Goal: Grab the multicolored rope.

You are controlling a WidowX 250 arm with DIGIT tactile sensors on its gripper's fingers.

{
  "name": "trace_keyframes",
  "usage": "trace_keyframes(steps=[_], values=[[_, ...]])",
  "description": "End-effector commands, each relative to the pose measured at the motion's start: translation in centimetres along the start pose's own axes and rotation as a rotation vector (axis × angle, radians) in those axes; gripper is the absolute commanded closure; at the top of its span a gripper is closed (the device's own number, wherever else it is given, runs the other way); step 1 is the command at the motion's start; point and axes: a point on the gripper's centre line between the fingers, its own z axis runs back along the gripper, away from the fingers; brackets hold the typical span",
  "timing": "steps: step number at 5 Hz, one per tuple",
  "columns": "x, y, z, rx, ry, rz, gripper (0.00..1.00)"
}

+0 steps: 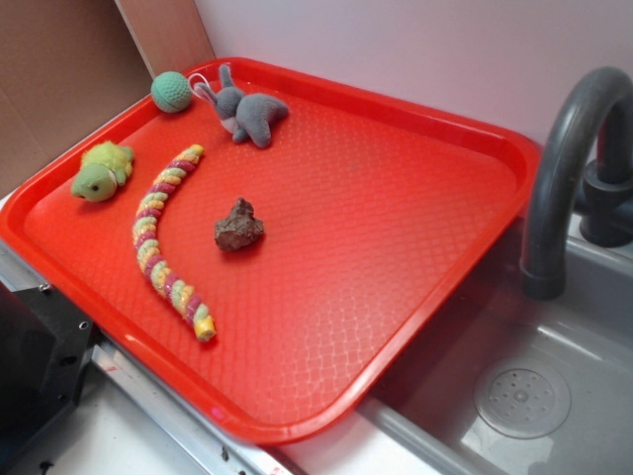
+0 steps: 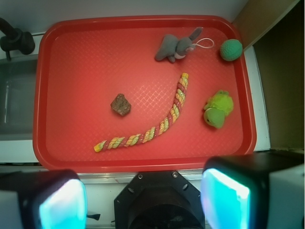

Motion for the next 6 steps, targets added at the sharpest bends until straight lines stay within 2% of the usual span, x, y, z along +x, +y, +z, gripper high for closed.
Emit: trace_keyframes(steps=[1, 2, 3, 4, 5, 6], values=[[0.0, 0.0, 0.0, 0.0, 0.0, 0.0, 0.0], [0.3, 1.9, -0.3, -0.088, -0.04, 0.259, 0.0], [1.8, 5.0, -1.8, -0.125, -0.004, 0.523, 0.0], [2.9, 6.7, -3.7, -0.106, -0.053, 0.768, 0.0], [2.9, 6.9, -5.6, -0.008, -0.071, 0.958, 0.0], [2.9, 6.8, -7.2, 0.061, -0.085, 0.999, 0.0]])
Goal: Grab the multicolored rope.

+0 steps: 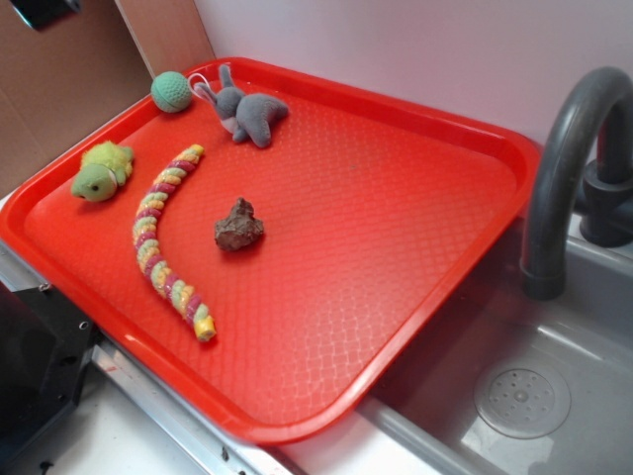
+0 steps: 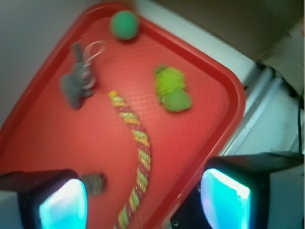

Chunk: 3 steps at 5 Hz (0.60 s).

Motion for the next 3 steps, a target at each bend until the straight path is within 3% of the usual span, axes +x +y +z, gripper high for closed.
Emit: trace_keyframes(steps=[1, 3], values=[[-0.4, -0.1, -2.9, 0.05, -0.038, 0.031, 0.0], [0.3, 0.1, -9.4, 0.131, -0.011, 0.019, 0.0]])
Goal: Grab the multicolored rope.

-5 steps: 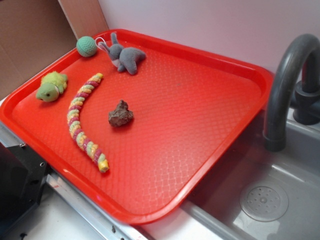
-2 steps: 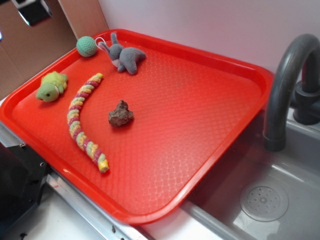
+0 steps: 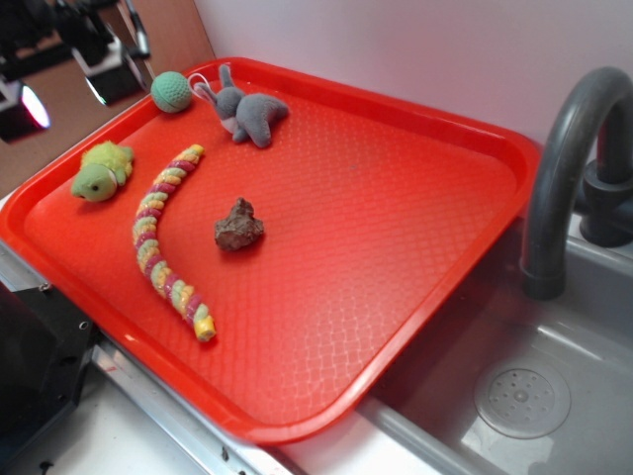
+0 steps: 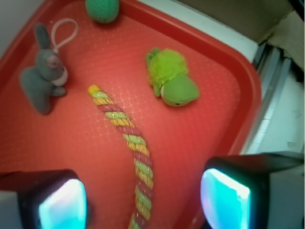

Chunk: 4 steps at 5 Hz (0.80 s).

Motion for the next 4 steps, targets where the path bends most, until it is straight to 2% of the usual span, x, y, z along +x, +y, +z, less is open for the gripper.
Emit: trace_keyframes(steps=[1, 2, 3, 4], values=[[0.2, -0.2, -5.4, 0.057, 0.039, -0.059, 0.0], [-0.3, 0.2, -7.6, 0.058, 0.083, -0.092, 0.0], [-0.4, 0.9, -9.8, 0.081, 0.06, -0.095, 0.0], [-0.5, 0.7, -10.9, 0.064, 0.061, -0.115, 0.0]])
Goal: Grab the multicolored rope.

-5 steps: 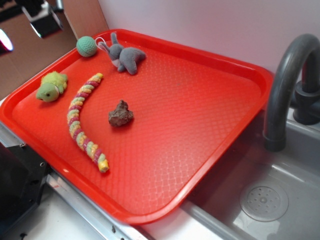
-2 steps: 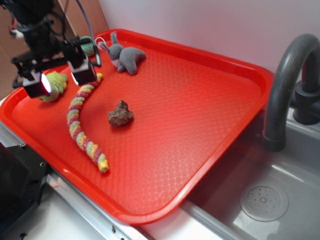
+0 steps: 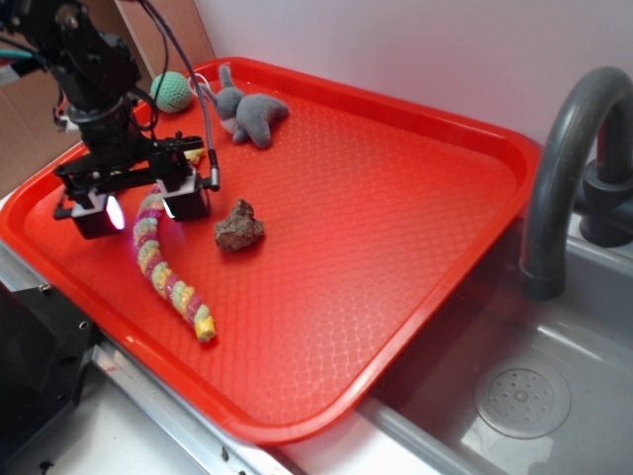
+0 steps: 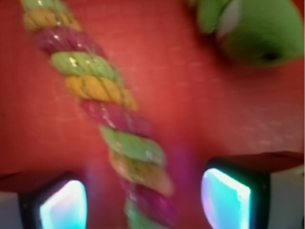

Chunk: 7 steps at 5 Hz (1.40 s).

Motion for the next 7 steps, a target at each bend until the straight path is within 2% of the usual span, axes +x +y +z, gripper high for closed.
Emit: trace_keyframes(steps=[1, 3, 4, 5, 6, 7], values=[[-0.6, 0.7, -1.4, -0.017, 0.002, -0.009, 1.0], [-0.5, 1.1, -1.6, -0.024, 0.009, 0.031, 1.0], [0.3, 0.8, -0.4, -0.046, -0.004, 0.048, 1.0], [1.6, -0.8, 4.5, -0.15, -0.025, 0.017, 1.0], [2.1, -2.7, 9.7, -0.187, -0.067, -0.083, 1.0], [1.4, -3.3, 14.8, -0.269, -0.071, -0.181, 1.0]])
